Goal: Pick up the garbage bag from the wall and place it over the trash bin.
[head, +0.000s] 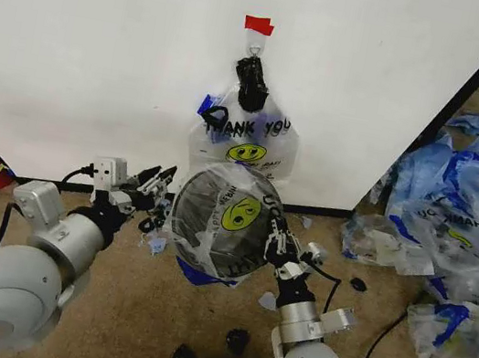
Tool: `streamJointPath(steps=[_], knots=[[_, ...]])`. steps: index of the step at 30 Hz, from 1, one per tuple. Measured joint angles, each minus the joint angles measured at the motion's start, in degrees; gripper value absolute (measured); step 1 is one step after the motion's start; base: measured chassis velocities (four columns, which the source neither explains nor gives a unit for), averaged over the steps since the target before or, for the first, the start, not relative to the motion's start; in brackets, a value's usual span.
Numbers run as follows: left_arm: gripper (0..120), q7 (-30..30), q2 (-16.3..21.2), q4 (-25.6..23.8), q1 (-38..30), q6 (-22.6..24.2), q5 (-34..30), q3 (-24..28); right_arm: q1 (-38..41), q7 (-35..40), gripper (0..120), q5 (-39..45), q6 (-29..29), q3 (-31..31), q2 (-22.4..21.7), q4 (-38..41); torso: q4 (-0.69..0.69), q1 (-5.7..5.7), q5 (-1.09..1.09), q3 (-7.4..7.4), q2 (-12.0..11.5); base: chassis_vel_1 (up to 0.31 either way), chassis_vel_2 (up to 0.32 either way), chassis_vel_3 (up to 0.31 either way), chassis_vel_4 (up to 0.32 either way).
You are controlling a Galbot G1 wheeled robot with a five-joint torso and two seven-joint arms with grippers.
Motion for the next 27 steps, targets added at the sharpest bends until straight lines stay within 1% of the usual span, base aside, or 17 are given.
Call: streamJointPath(steps=[2, 3, 5, 9, 13, 17, 18, 22, 23, 24, 25, 27], knots=[[5, 1.72, -0.47, 0.02, 0.34, -0.35, -0.79, 0.54, 0.46, 0.37, 1, -1.02, -0.48, -0.16, 0.26, -0.50, 0.00, 0.00, 0.02, 0.00, 0.00, 0.000, 0.000, 0.000, 0.000], [5, 1.72, -0.47, 0.02, 0.34, -0.35, -0.79, 0.54, 0.46, 0.37, 1, -1.02, -0.48, -0.16, 0.26, -0.50, 0.00, 0.00, 0.02, 0.00, 0.00, 0.000, 0.000, 0.000, 0.000], [0, 2.82, -1.48, 0.04, 0.60, -0.43, -2.70, 1.03, 1.13, 0.69, 1, -2.03, -0.79, -0.42, 0.51, -1.15, 0.00, 0.00, 0.01, 0.00, 0.00, 0.000, 0.000, 0.000, 0.000], [0, 3.36, -3.03, 0.07, 0.69, -0.40, -5.48, 1.54, 2.30, 0.93, 1, -2.54, -1.27, -0.90, 0.67, -1.45, 0.00, 0.00, 0.01, 0.00, 0.00, 0.000, 0.000, 0.000, 0.000], [0, 3.85, -4.03, 0.09, 0.65, -0.39, -6.96, 1.84, 3.15, 1.26, 1, -3.22, -2.10, -1.50, 0.54, -1.60, 0.00, 0.00, 0.01, 0.00, 0.00, 0.000, 0.000, 0.000, 0.000], [0, 4.31, -6.72, 0.11, 0.68, -0.39, -7.82, 2.45, 4.32, 1.78, 1, -4.15, -3.29, -2.89, 0.34, -1.82, 0.00, 0.00, 0.01, 0.00, 0.00, 0.000, 0.000, 0.000, 0.000], [0, 4.31, -6.72, 0.11, 0.68, -0.39, -7.82, 2.45, 4.32, 1.78, 1, -4.15, -3.29, -2.89, 0.34, -1.82, 0.00, 0.00, 0.01, 0.00, 0.00, 0.000, 0.000, 0.000, 0.000], [0, 4.11, -9.39, 0.11, 0.73, -0.39, -8.39, 3.11, 5.46, 2.01, 1, -4.23, -3.75, -4.10, -0.22, -1.05, 0.00, 0.00, 0.01, 0.00, 0.00, 0.000, 0.000, 0.000, 0.000], [0, 4.11, -9.39, 0.11, 0.73, -0.39, -8.39, 3.11, 5.46, 2.01, 1, -4.23, -3.75, -4.10, -0.22, -1.05, 0.00, 0.00, 0.01, 0.00, 0.00, 0.000, 0.000, 0.000, 0.000], [0, 3.80, -11.02, 0.12, 0.66, -0.39, -8.48, 3.46, 6.05, 2.03, 1, -4.23, -3.81, -4.51, -0.74, -0.80, 0.00, 0.00, 0.01, 0.00, 0.00, 0.000, 0.000, 0.000, 0.000], [0, 3.64, -11.66, 0.12, 0.56, -0.39, -8.58, 3.63, 6.17, 2.07, 1, -4.22, -3.85, -4.60, -0.94, -0.59, 0.00, 0.00, 0.01, 0.00, 0.00, 0.000, 0.000, 0.000, 0.000], [0, 3.54, -12.18, 0.12, 0.49, -0.39, -8.67, 3.81, 6.18, 2.13, 1, -4.19, -3.94, -4.63, -1.18, -0.16, -0.01, 0.00, 0.01, 0.00, 0.00, 0.000, 0.000, 0.000, 0.000]])
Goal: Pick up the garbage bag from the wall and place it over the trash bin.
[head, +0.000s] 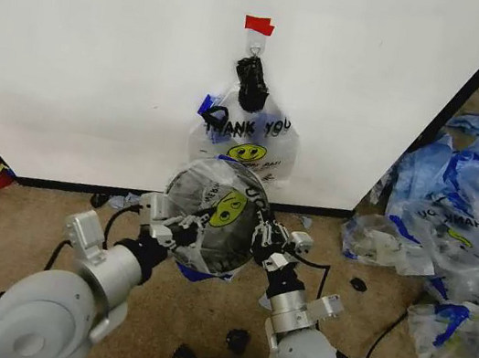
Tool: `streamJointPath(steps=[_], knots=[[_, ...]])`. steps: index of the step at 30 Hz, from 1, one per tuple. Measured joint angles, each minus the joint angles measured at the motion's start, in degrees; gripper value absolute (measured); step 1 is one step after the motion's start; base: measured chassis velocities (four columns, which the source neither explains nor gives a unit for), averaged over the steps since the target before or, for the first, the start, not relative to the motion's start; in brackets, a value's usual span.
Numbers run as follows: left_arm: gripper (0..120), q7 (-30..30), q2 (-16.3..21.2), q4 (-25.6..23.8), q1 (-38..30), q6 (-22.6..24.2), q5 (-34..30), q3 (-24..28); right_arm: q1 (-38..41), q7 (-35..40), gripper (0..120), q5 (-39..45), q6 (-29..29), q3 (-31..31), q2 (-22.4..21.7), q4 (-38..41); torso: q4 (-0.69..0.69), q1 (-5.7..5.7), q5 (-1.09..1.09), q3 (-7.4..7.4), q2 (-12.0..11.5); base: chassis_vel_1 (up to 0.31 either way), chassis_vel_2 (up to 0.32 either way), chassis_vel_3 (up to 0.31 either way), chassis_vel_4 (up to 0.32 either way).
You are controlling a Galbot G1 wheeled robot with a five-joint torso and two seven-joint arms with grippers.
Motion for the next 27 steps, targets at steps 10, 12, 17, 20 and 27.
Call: streamJointPath(steps=[10, 12, 17, 20, 27], knots=[[0, -0.52, -3.58, 0.91, -0.53, -0.21, 0.12, 1.29, -1.63, -0.56, 1, 0.22, -0.26, -0.79, -3.20, 4.45, 0.00, 0.00, 0.01, 0.00, 0.00, 0.000, 0.000, 0.000, 0.000], [0, -0.58, -4.14, 1.96, -0.61, -0.28, 0.18, 1.47, -2.06, -1.21, 1, 0.41, -0.12, -0.85, -4.17, 5.32, 0.00, 0.00, -0.01, 0.00, 0.00, 0.000, 0.000, 0.000, 0.000], [0, -0.91, -4.87, 3.35, -0.48, -0.47, 0.72, 1.80, -2.38, -1.68, 1, 0.47, 0.21, -0.74, -5.14, 6.12, 0.00, 0.00, -0.01, 0.00, 0.00, 0.000, 0.000, 0.000, 0.000], [0, -0.91, -4.56, 3.65, -0.39, -0.56, 0.93, 1.81, -2.60, -1.71, 1, 0.47, 0.30, -0.59, -5.29, 6.24, 0.00, 0.00, 0.00, 0.00, 0.00, 0.000, 0.000, 0.000, 0.000], [0, -1.72, -2.90, 2.91, -0.26, -1.01, 0.90, 1.26, -2.56, -1.86, 1, 0.33, 0.49, -0.21, -5.54, 5.55, 0.00, 0.00, 0.01, 0.00, 0.00, 0.000, 0.000, 0.000, 0.000]])
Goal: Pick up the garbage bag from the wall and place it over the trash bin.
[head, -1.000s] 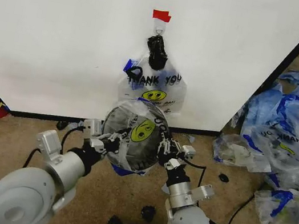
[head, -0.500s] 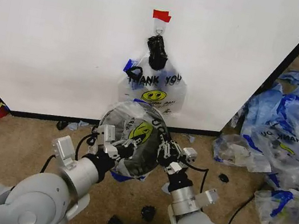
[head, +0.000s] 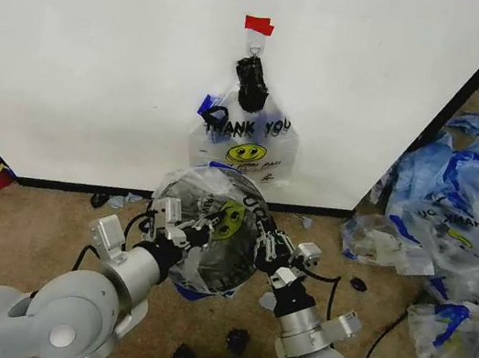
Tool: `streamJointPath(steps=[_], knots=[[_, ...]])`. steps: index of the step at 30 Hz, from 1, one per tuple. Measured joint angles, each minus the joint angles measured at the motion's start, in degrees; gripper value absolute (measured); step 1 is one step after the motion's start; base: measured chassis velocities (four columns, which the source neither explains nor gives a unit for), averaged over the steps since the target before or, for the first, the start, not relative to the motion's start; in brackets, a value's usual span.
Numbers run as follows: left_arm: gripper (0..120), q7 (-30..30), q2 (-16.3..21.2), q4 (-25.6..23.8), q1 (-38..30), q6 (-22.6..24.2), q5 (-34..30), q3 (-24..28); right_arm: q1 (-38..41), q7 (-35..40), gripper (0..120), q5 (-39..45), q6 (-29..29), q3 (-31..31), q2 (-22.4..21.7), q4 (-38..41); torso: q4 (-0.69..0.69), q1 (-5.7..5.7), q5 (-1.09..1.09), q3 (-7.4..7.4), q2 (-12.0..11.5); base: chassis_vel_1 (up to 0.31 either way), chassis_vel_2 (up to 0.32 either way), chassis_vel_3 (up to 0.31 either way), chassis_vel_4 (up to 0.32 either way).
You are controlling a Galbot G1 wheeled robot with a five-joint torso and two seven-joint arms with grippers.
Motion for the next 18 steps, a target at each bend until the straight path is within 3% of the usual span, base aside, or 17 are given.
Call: streamJointPath(steps=[8, 18], knots=[[0, -1.39, 0.53, -1.93, -0.01, -0.10, -2.80, -0.54, 0.58, -0.26, 1, -0.47, 0.04, 0.18, -0.32, -0.32, 0.01, 0.00, -0.01, 0.00, 0.00, 0.000, 0.000, 0.000, 0.000], [0, -2.30, -4.99, 4.28, -1.05, -0.37, -3.86, 0.96, 0.22, -1.68, 1, -1.78, 0.07, 0.19, -3.76, 2.45, 0.00, 0.00, 0.00, 0.00, 0.00, 0.000, 0.000, 0.000, 0.000]])
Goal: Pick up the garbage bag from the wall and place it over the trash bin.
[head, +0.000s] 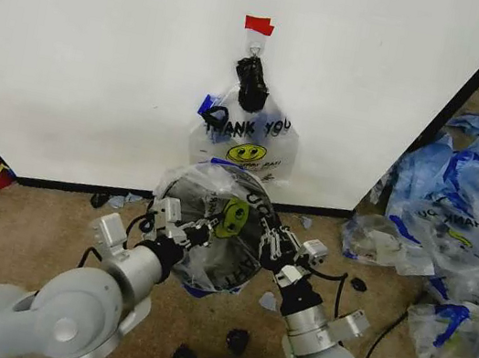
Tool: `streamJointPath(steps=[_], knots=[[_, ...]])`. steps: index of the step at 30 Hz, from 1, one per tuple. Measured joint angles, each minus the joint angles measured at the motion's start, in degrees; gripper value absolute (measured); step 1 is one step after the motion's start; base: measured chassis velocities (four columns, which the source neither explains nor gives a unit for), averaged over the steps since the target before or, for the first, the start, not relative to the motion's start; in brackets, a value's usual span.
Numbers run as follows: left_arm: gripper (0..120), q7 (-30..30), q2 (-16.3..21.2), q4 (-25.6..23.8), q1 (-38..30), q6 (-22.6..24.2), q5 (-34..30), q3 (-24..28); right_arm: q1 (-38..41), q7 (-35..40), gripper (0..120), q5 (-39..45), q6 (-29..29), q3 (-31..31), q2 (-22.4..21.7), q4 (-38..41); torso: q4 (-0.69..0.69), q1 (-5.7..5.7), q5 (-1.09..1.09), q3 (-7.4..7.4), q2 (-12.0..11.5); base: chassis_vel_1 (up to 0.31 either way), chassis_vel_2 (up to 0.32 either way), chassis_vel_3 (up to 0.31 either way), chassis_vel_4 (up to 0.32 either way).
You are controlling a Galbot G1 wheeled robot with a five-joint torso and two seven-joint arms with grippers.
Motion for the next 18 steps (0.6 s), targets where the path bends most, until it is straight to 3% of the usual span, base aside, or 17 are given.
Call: streamJointPath(steps=[18], knots=[[0, -3.42, -6.96, 4.97, -4.48, -0.49, -0.22, 5.07, -0.18, -0.48, 1, -3.34, -0.71, -0.50, -1.98, -0.40, 0.00, 0.00, -0.01, 0.00, 0.00, 0.000, 0.000, 0.000, 0.000]])
